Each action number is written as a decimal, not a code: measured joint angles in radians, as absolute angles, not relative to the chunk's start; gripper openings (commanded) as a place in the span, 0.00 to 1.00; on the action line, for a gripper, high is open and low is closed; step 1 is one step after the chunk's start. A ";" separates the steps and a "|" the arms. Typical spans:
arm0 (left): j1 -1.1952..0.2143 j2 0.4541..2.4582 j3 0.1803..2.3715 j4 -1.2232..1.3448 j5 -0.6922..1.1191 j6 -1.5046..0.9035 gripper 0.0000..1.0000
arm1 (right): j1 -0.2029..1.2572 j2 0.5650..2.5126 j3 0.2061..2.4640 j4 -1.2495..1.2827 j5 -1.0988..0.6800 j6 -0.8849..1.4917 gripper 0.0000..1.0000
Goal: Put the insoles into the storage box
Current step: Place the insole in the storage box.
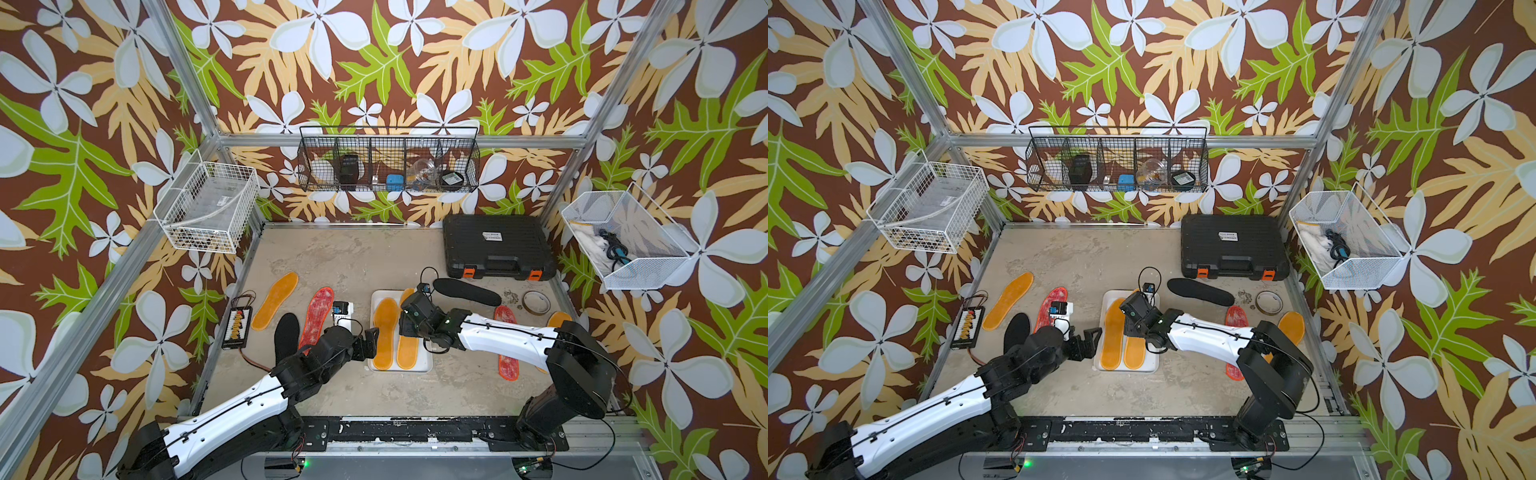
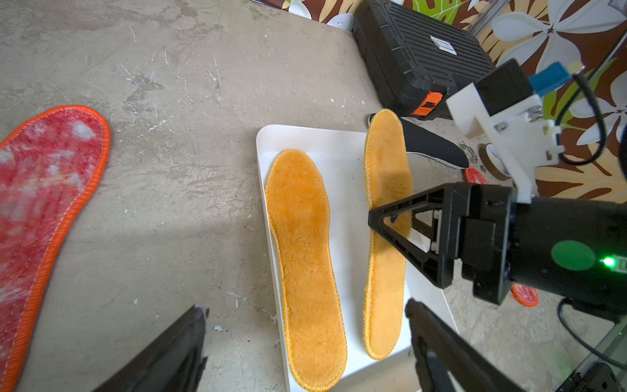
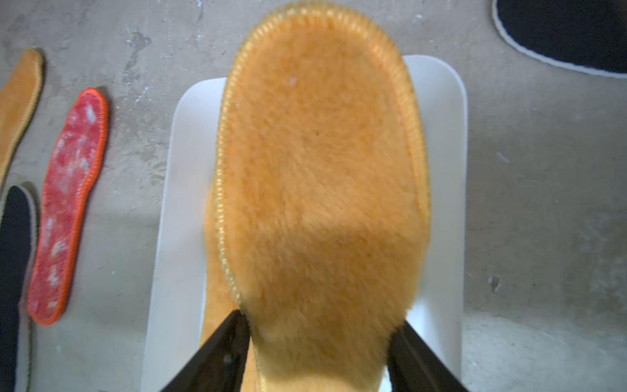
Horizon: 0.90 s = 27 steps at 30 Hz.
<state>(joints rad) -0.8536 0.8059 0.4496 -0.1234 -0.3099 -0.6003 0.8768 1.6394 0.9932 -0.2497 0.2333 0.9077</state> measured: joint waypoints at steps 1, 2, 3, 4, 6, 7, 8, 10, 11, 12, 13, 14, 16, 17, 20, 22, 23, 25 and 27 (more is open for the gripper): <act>-0.854 0.806 0.450 -0.123 -0.310 -0.600 0.95 | 0.876 1.644 0.993 -0.257 0.244 0.906 0.66; -0.854 0.807 0.449 -0.123 -0.311 -0.600 0.95 | 0.876 1.649 0.993 -0.263 0.256 0.903 0.66; -0.854 0.809 0.449 -0.123 -0.312 -0.600 0.95 | 0.876 1.652 0.992 -0.264 0.263 0.900 0.66; -0.854 0.813 0.449 -0.124 -0.313 -0.600 0.95 | 0.876 1.658 0.991 -0.265 0.271 0.894 0.67; -0.854 0.817 0.448 -0.123 -0.313 -0.600 0.95 | 0.877 1.672 0.991 -0.271 0.283 0.886 0.67; -0.854 0.820 0.447 -0.123 -0.313 -0.601 0.95 | 0.877 1.680 0.992 -0.276 0.286 0.885 0.68; -0.854 0.822 0.447 -0.123 -0.314 -0.601 0.95 | 0.877 1.688 0.993 -0.281 0.287 0.882 0.69; -0.854 0.825 0.446 -0.123 -0.314 -0.604 0.95 | 0.877 1.703 1.000 -0.285 0.288 0.878 0.72; -0.854 0.825 0.446 -0.124 -0.316 -0.604 0.95 | 0.877 1.712 1.008 -0.291 0.288 0.878 0.72; -0.854 0.825 0.446 -0.123 -0.317 -0.604 0.95 | 0.877 1.720 1.016 -0.297 0.288 0.876 0.73; -0.854 0.825 0.446 -0.123 -0.318 -0.605 0.95 | 0.877 1.729 1.026 -0.301 0.288 0.875 0.75; -0.854 0.825 0.447 -0.127 -0.320 -0.608 0.95 | 0.877 1.736 1.034 -0.302 0.288 0.874 0.77; -0.854 0.825 0.459 -0.145 -0.326 -0.613 0.95 | 0.877 1.740 1.039 -0.306 0.288 0.872 0.81; -0.854 0.825 0.469 -0.154 -0.333 -0.621 0.95 | 0.877 1.740 1.041 -0.311 0.288 0.871 0.82; -0.854 0.825 0.499 -0.181 -0.364 -0.626 0.94 | 0.877 1.737 1.044 -0.316 0.288 0.871 0.83; -0.850 0.830 0.519 -0.214 -0.395 -0.636 0.94 | 0.877 1.723 1.048 -0.330 0.288 0.868 0.83; -0.839 0.838 0.530 -0.233 -0.404 -0.646 0.94 | 0.877 1.710 1.052 -0.336 0.289 0.860 0.84; -0.795 0.858 0.549 -0.275 -0.418 -0.658 0.94 | 0.878 1.679 1.060 -0.345 0.297 0.858 0.84; -0.735 0.884 0.563 -0.316 -0.414 -0.678 0.95 | 0.879 1.631 1.060 -0.346 0.312 0.842 0.84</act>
<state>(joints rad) -0.7353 0.8837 0.5632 -0.3157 -0.4145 -0.6785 0.8787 1.6314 1.0599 -0.3458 0.3119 0.8421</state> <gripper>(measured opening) 0.941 0.838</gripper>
